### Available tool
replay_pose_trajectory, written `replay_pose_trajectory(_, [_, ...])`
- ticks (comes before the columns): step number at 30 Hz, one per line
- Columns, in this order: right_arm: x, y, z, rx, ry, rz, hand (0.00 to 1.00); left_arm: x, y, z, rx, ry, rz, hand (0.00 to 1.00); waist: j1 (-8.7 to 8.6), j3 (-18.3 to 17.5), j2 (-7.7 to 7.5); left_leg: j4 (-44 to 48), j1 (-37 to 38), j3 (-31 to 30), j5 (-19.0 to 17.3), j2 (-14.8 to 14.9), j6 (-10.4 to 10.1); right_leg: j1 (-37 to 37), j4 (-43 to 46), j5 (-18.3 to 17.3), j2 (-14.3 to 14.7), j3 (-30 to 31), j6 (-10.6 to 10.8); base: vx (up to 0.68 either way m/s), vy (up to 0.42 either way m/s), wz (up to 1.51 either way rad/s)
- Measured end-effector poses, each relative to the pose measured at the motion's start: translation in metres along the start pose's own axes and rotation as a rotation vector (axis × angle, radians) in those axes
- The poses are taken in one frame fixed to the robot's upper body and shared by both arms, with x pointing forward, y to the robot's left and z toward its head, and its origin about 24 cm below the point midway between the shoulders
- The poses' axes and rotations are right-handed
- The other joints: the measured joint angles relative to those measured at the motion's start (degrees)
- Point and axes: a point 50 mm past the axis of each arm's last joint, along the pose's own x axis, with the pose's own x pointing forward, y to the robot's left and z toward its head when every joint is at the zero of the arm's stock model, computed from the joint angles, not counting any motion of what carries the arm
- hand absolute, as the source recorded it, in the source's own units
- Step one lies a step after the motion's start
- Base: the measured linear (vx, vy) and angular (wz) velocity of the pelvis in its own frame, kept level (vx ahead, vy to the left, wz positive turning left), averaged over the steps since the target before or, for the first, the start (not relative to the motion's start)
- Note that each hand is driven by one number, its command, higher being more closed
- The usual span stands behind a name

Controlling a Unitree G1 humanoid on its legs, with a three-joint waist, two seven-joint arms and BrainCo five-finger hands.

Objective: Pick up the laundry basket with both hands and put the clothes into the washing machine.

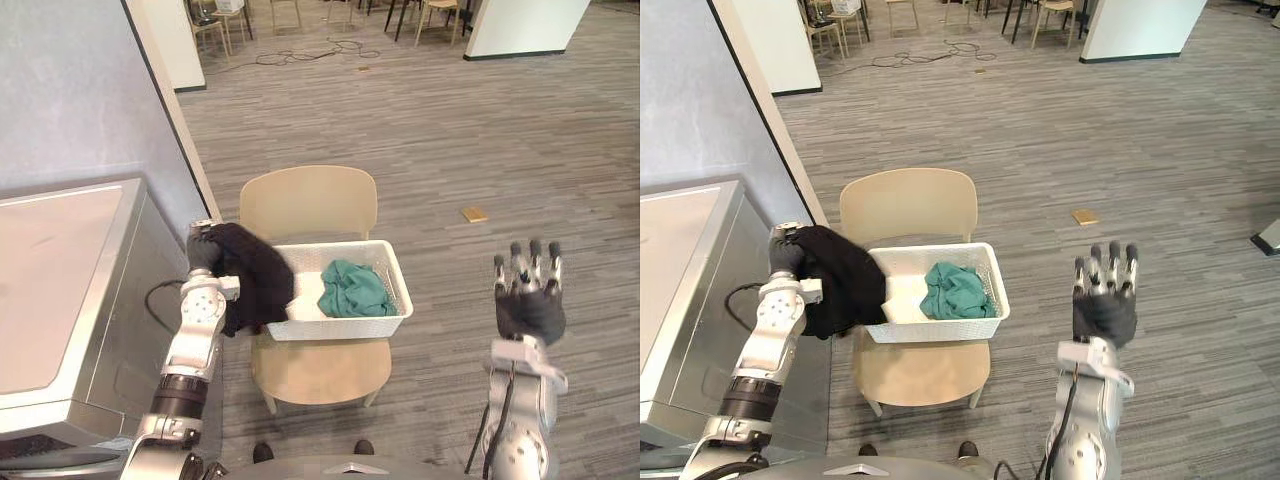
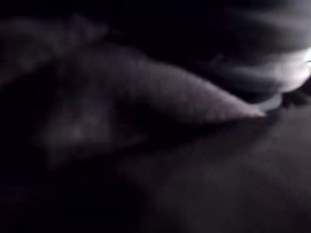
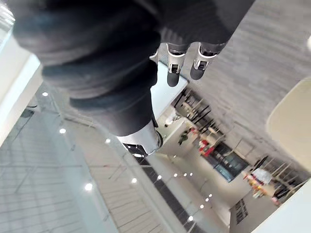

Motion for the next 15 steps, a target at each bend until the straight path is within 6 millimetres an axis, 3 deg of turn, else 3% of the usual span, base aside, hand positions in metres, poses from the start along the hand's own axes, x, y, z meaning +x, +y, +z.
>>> replay_pose_trajectory(4, [-0.016,-0.035,-0.021,-0.010,0.110,-0.154,0.00,-0.009,0.016,0.000,0.001,-0.016,0.045,1.00,0.00,-1.54,-0.19,0.01,0.09,0.13,-0.12,-0.11,0.19,0.01,0.26,-0.08,-0.08,0.20,0.12,0.05,-0.006,-0.03])
replay_pose_trajectory(9, [-0.028,-0.065,-0.032,-0.019,0.166,-0.295,0.00,-0.025,0.021,-0.004,0.005,-0.020,0.023,1.00,0.21,-1.91,-0.23,0.02,0.26,0.12,-0.27,-0.18,0.27,0.06,0.64,-0.34,-0.21,0.19,0.43,0.00,0.000,0.00])
replay_pose_trajectory(15, [-0.061,-0.116,-0.043,-0.214,0.272,-0.533,0.00,-0.073,0.014,-0.017,-0.101,0.036,-0.104,1.00,1.55,-2.07,-0.35,0.00,1.02,-0.56,-0.46,-0.50,0.56,1.08,1.86,-1.45,-0.75,-0.68,0.73,0.01,0.007,0.08])
